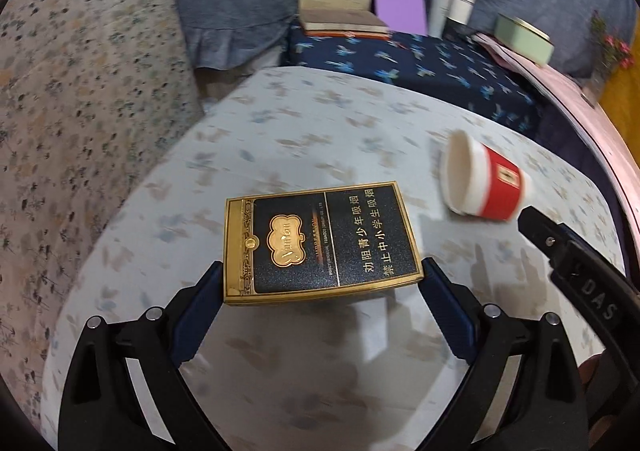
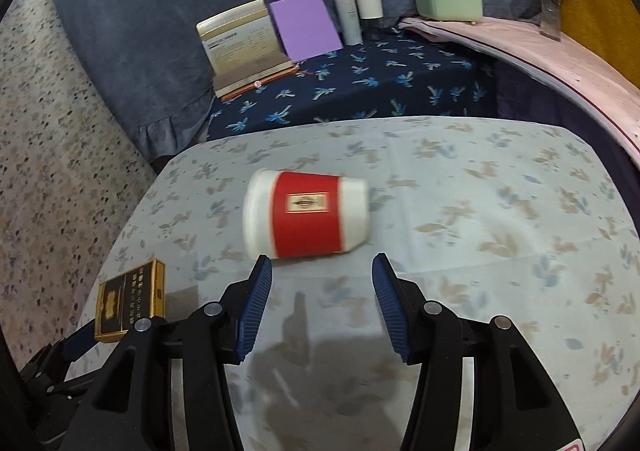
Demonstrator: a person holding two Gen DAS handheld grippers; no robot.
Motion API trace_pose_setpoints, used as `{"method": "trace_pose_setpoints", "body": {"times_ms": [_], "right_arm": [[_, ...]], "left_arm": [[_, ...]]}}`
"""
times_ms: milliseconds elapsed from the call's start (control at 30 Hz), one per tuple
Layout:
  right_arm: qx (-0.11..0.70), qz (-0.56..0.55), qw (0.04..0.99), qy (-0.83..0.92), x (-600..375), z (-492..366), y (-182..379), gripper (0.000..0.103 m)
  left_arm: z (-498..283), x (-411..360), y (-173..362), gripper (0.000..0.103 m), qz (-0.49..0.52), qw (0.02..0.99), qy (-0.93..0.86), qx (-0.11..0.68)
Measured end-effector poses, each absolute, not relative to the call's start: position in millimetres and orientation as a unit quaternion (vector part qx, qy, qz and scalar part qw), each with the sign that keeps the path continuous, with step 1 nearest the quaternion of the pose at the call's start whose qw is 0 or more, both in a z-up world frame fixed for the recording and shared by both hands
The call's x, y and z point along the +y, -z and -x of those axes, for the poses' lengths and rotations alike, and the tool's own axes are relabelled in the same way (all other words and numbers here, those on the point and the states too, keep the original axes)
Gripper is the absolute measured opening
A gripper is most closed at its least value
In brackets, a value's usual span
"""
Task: Collect trash
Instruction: 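Grasp the black-and-gold cigarette box with the left tool while the right tool grasps the red-and-white cup, then carry the cup over the wastebasket with the right tool while the left tool lifts the box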
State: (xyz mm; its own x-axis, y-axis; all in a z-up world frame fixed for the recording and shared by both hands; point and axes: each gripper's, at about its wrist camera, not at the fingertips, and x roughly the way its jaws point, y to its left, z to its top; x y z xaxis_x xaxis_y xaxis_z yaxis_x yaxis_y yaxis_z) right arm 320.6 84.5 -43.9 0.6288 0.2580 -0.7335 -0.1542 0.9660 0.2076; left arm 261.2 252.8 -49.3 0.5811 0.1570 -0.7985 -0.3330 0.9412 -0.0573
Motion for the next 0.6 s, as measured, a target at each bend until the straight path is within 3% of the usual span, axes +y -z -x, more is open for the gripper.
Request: {"method": "trace_pose_setpoints", "body": {"times_ms": [300, 500, 600], "right_arm": [[0.415, -0.011, 0.909, -0.044, 139, -345, 61, 0.051], [0.418, 0.002, 0.908, 0.008, 125, -346, 71, 0.051], [0.422, -0.021, 0.906, 0.014, 103, -340, 73, 0.043]], "left_arm": [[-266, 291, 51, 0.091, 0.112, 0.881, -0.159, 0.431], [-266, 292, 52, 0.091, 0.117, 0.882, -0.15, 0.431], [-268, 283, 51, 0.091, 0.118, 0.883, -0.14, 0.432]]}}
